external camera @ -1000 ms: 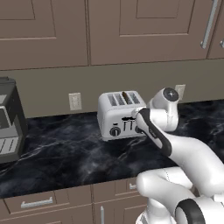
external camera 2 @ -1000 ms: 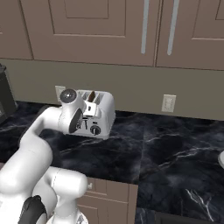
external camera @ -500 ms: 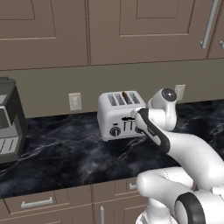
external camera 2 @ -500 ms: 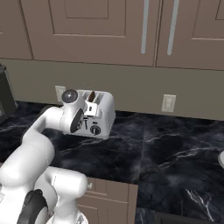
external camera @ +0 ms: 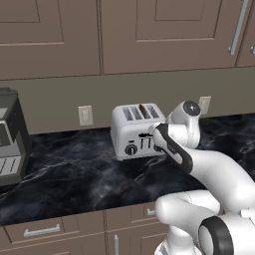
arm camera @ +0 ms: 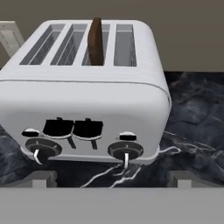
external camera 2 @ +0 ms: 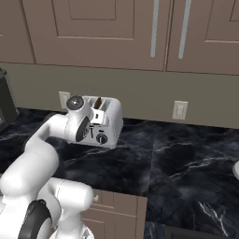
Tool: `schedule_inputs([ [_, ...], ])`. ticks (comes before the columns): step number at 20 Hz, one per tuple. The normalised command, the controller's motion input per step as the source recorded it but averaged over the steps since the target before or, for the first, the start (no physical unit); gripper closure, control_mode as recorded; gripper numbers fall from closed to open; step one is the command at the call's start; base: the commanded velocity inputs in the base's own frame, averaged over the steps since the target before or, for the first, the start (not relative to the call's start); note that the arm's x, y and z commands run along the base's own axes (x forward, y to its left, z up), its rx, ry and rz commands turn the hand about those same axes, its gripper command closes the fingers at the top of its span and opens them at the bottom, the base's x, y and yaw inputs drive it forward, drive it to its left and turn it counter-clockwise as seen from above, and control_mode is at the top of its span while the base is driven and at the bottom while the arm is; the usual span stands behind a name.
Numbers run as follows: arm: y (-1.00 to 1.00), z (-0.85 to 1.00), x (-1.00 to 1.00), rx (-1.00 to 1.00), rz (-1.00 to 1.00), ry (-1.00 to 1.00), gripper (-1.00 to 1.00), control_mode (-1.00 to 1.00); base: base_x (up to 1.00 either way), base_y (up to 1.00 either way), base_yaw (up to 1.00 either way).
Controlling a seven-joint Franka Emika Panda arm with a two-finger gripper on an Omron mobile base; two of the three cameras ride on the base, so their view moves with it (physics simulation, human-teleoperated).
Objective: Start the toaster. Once the lever pops up, take the bread to the plate on the dining counter.
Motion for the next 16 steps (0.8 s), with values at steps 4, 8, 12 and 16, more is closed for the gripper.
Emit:
schedule_inputs([
  [4, 0.00, -0.03, 0.15, 0.00, 0.00, 0.00, -1.00, -1.00, 0.00, 0.00, 0.00],
  [8, -0.06, -0.02, 0.23, 0.00, 0.00, 0.00, -1.00, -1.00, 0.00, 0.00, 0.00],
  [12, -0.09, -0.03, 0.24, 0.00, 0.00, 0.00, -1.00, -1.00, 0.00, 0.00, 0.00],
  [16, -0.06, -0.08, 0.19, 0.00, 0.00, 0.00, -1.00, -1.00, 0.00, 0.00, 0.00],
])
